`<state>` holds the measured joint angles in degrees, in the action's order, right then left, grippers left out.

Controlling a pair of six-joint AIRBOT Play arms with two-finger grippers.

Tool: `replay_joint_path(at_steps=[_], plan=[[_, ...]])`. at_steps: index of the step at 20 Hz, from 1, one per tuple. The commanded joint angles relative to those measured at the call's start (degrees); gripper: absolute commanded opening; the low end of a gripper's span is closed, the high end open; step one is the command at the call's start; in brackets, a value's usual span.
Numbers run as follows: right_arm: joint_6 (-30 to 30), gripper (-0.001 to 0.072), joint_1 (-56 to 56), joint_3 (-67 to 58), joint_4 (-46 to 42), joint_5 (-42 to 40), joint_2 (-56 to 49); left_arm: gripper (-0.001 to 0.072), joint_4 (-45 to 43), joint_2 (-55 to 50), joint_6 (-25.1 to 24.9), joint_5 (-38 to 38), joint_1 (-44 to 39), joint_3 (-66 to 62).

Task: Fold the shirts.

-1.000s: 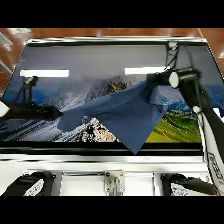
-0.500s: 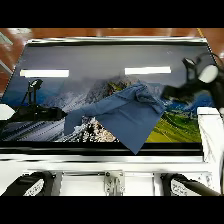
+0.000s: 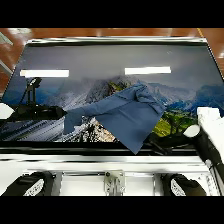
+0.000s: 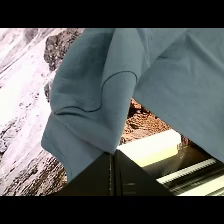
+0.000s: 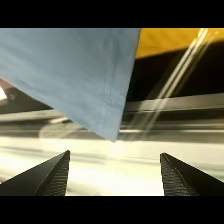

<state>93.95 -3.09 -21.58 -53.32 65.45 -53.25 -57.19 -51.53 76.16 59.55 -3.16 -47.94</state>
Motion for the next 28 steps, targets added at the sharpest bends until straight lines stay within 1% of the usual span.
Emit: replay_joint_path(at_steps=[1,3,5,7,9,10,11,14,15,16,17,19,21,22,24,26,28], plan=[[5.62,0.0673,7.23,6.23,4.96,-13.35,1.27,0.0035,0.04,-0.04,-0.04,-0.02,0.02,-0.04],[9.05,0.0673,10.21,6.23,4.94,-17.92,0.35,0.0035,0.02,-0.04,-0.04,-0.02,0.02,-0.04],[8.35,0.0672,12.11,6.23,7.93,-21.18,-2.12,0.0035,0.02,-0.04,-0.07,-0.02,0.02,-0.04],[6.16,0.0671,13.97,6.16,12.96,-25.03,-4.48,0.0035,0.02,-0.04,-0.04,-0.02,0.02,-0.07],[5.27,0.0615,15.63,6.16,17.03,-28.57,-6.16,0.0035,0.02,-0.04,-0.04,-0.02,0.02,-0.07],[4.94,0.0615,16.48,5.99,18.43,-29.97,-6.97,0.0035,0.02,-0.04,-0.04,-0.02,0.02,-0.07],[4.68,0.0583,17.33,5.4,18.86,-31.04,-7.82,0.0035,0.02,-0.04,-0.04,-0.04,0.02,-0.07],[3.5,0.0099,18.62,1.95,18.88,-32.72,-9.51,0.0036,0.02,-0.04,-0.07,-0.2,0.04,-0.07],[1.68,0.0062,18.6,0.09,18.69,-32.89,-9.42,0.0035,0.0,-0.04,-0.09,-0.72,0.04,-0.07],[-1.18,0.0062,18.49,-2.23,18.1,-32.48,-9.33,0.0035,-0.04,-0.04,-0.42,-1.6,0.04,-0.11],[-4.13,0.0061,17.86,-5.38,17.07,-30.14,-9.01,0.0035,-0.87,-0.04,-0.68,-2.12,0.04,-0.68],[-7.15,0.0061,15.76,-12.92,11.43,-24.98,-6.23,0.0034,-5.01,0.28,-0.66,-2.05,0.04,-4.68],[-9.75,0.0061,12.63,-22.88,4.44,-20.46,-0.46,0.0034,-10.12,1.33,-0.57,-1.11,0.04,-13.66],[-11.52,0.0061,10.88,-28.65,1.62,-18.97,3.06,0.0034,-12.59,2.08,-0.46,-0.61,0.04,-20.2],[-11.87,0.0061,7.19,-42.07,-4.57,-19.08,10.4,0.0035,-16.85,3.52,-0.46,-0.61,0.04,-34.86],[-9.35,0.0061,3.39,-55.74,-10.6,-20.17,15.76,0.0035,-20.81,4.52,-0.33,-0.61,0.04,-49.99],[-7.52,0.0061,0.81,-67.1,-14.91,-18.18,18.58,0.0035,-23.74,5.57,3.26,-0.61,0.04,-62.45]])
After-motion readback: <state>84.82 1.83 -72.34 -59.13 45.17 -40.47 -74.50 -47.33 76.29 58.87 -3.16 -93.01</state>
